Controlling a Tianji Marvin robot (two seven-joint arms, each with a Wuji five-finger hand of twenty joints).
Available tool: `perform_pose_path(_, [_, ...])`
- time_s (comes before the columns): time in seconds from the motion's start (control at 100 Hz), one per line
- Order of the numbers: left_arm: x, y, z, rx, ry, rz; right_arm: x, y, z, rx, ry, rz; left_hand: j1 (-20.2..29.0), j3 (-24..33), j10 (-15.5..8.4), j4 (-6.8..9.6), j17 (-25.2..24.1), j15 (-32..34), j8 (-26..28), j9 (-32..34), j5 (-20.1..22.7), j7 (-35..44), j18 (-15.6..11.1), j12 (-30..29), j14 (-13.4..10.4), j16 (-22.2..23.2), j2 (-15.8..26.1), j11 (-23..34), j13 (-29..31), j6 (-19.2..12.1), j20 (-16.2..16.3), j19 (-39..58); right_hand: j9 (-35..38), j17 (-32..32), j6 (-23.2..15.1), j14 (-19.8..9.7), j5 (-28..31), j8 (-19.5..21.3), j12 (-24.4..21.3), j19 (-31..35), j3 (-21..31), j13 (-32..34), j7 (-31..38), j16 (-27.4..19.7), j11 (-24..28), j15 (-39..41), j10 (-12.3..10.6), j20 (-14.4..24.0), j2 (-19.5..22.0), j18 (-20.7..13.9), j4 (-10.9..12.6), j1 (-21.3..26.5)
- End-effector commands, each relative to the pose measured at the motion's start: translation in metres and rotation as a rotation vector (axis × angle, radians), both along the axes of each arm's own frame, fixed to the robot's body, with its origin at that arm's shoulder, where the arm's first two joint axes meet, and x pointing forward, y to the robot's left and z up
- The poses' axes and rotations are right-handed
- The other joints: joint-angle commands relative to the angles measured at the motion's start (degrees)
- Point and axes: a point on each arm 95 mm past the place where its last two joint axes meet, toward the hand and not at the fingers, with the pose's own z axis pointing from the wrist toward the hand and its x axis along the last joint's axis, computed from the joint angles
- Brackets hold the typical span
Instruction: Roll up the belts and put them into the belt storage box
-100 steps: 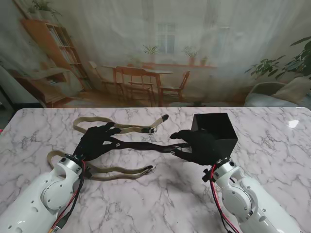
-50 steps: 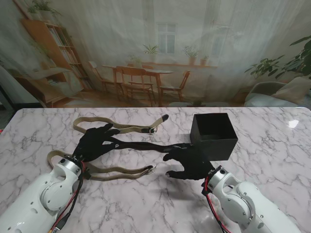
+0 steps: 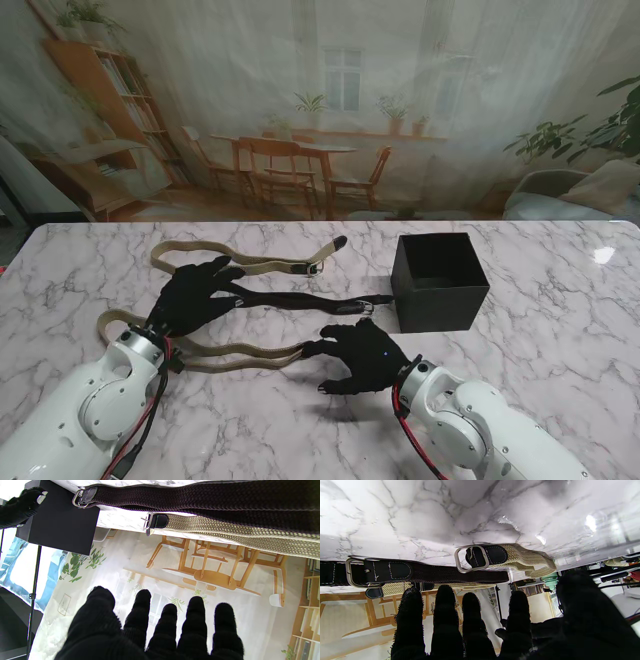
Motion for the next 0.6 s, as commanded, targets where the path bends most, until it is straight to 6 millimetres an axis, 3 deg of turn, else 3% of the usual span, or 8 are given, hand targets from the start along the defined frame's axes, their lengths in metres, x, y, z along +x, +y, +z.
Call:
perform_pose_path(0.0, [0.001, -0.002, 0.0, 0.001, 0.009, -0.007, 0.002, 0.003, 0.001, -0.018, 0.003, -0.003, -0.39, -1.64, -0.5, -1.11, -0.87, 0.2, -0.38, 0.08, -0.15, -0.87, 1.31, 0.75, -0.82, 0.55, 2.8, 0.84, 0.28, 0.58, 0.81, -0.35, -2.58, -2.15, -3.5, -0.56, -3.19, -2.06, -0.85, -1.52, 1.3, -3.12, -2.41, -0.98, -1.63, -0.57, 0.35, 0.13, -0.17, -1.2, -1.66, -1.47])
perform_pose_path(0.07, [0.002, -0.003, -0.001, 0.005, 0.014, -0.008, 0.003, 0.006, 0.0, -0.038, 0.007, -0.003, -0.4, -1.66, -0.48, -1.11, -0.86, 0.18, -0.39, -0.02, -0.21, -0.89, 1.21, 0.74, -0.81, 0.54, 2.81, 0.81, 0.25, 0.59, 0.79, -0.37, -4.05, -3.52, -4.11, -0.74, -3.27, -2.7, -1.25, -2.53, 1.18, -4.78, -2.63, -1.25, -2.44, -1.34, 0.31, -0.18, -0.11, -1.31, -1.71, -1.83])
perform_pose_path(0.14, [0.002, -0.003, -0.002, 0.005, 0.02, -0.01, 0.004, 0.009, 0.0, -0.067, 0.007, -0.001, -0.43, -1.67, -0.46, -1.11, -0.85, 0.19, -0.38, -0.1, -0.19, -0.88, 1.28, 0.72, -0.82, 0.54, 2.81, 0.78, 0.26, 0.59, 0.78, -0.38, -6.02, -4.39, 1.14, -0.61, -3.24, -3.49, -1.84, -3.68, 1.16, -6.48, -2.49, -1.63, -3.36, -2.25, 0.83, -0.52, 0.51, -1.41, -1.67, -3.16])
perform_pose_path(0.22, [0.002, -0.004, -0.002, 0.007, 0.023, -0.014, 0.005, 0.014, -0.002, -0.086, 0.011, 0.008, -0.47, -1.71, -0.49, -1.12, -0.8, 0.19, -0.39, -0.1, -0.22, -0.9, 1.22, 0.71, -0.85, 0.54, 2.81, 0.77, 0.27, 0.55, 0.8, -0.36, -6.94, -4.75, 3.97, -0.63, -2.03, -3.89, -2.09, -4.35, 1.41, -7.14, -2.03, -1.82, -3.37, -2.63, 0.98, -0.68, 0.48, -1.41, -1.58, -3.79])
perform_pose_path(0.44, [0.001, -0.004, -0.002, 0.004, 0.022, -0.013, 0.012, 0.025, -0.005, -0.11, 0.017, 0.027, -0.48, -1.69, -0.48, -1.12, -0.83, 0.18, -0.38, -0.11, -0.17, -0.88, 1.27, 0.7, -0.82, 0.53, 2.8, 0.76, 0.24, 0.58, 0.79, -0.39, -9.84, -4.85, 4.55, -0.67, -1.48, -4.15, -3.02, -4.66, 1.65, -7.58, -1.93, -1.94, -3.89, -2.74, 0.97, -0.6, 0.48, -1.49, -1.56, -4.22])
perform_pose_path(0.59, [0.001, -0.004, -0.002, 0.002, 0.021, -0.011, 0.018, 0.032, -0.005, -0.116, 0.029, 0.036, -0.42, -1.66, -0.55, -1.11, -0.84, 0.2, -0.38, -0.07, -0.17, -0.88, 1.26, 0.7, -0.81, 0.53, 2.81, 0.76, 0.29, 0.55, 0.81, -0.36, -10.08, -4.75, 8.44, -0.73, -0.28, -4.26, -3.62, -4.51, 1.6, -7.63, -1.95, -1.93, -4.26, -2.62, 1.05, -0.38, 0.6, -1.5, -1.54, -4.51])
